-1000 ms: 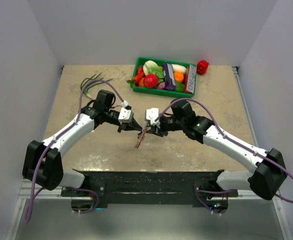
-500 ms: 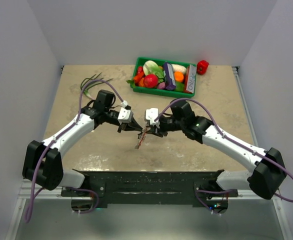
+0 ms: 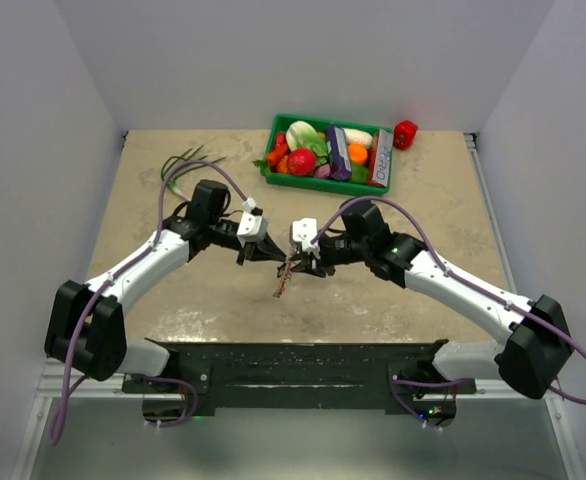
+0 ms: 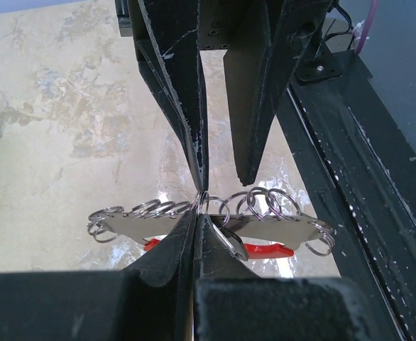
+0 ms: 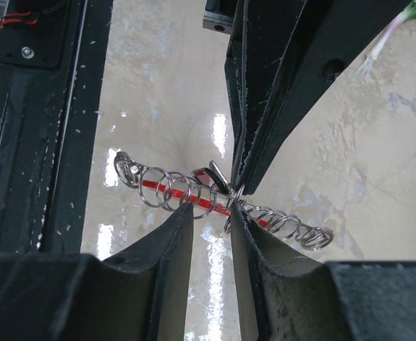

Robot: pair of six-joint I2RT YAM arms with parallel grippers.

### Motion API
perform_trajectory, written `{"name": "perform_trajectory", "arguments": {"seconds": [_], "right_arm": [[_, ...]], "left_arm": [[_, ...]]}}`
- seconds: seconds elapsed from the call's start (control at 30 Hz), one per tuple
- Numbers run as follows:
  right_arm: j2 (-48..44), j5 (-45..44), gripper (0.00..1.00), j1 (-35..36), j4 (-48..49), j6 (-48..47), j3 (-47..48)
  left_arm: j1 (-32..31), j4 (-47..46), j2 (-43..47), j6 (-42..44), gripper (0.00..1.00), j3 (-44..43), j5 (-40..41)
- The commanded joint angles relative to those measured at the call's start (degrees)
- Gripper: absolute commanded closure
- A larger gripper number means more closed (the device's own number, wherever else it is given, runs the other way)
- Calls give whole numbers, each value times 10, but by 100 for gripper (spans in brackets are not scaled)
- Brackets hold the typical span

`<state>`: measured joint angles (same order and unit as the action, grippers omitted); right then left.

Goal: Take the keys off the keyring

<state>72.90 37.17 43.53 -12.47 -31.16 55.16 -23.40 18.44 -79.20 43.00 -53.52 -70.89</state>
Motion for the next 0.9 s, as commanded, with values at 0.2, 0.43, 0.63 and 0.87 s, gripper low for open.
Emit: {"name": "perform_trajectory", "arguments": {"seconds": [0.2, 0.43, 0.63, 0.87], "right_arm": [[15, -22, 73, 4, 51, 55, 16], [10, -58, 68, 3, 71, 69, 15], [14, -60, 66, 3, 76, 71, 12], [22, -31, 71, 4, 61, 64, 14]], "left_arm": [[-3, -45, 14, -28, 100, 3, -21], [-3, -44, 19, -22, 100, 9, -21], [-3, -44, 19, -21, 100, 10, -27], [-3, -52, 21, -29, 100, 10, -27]]}}
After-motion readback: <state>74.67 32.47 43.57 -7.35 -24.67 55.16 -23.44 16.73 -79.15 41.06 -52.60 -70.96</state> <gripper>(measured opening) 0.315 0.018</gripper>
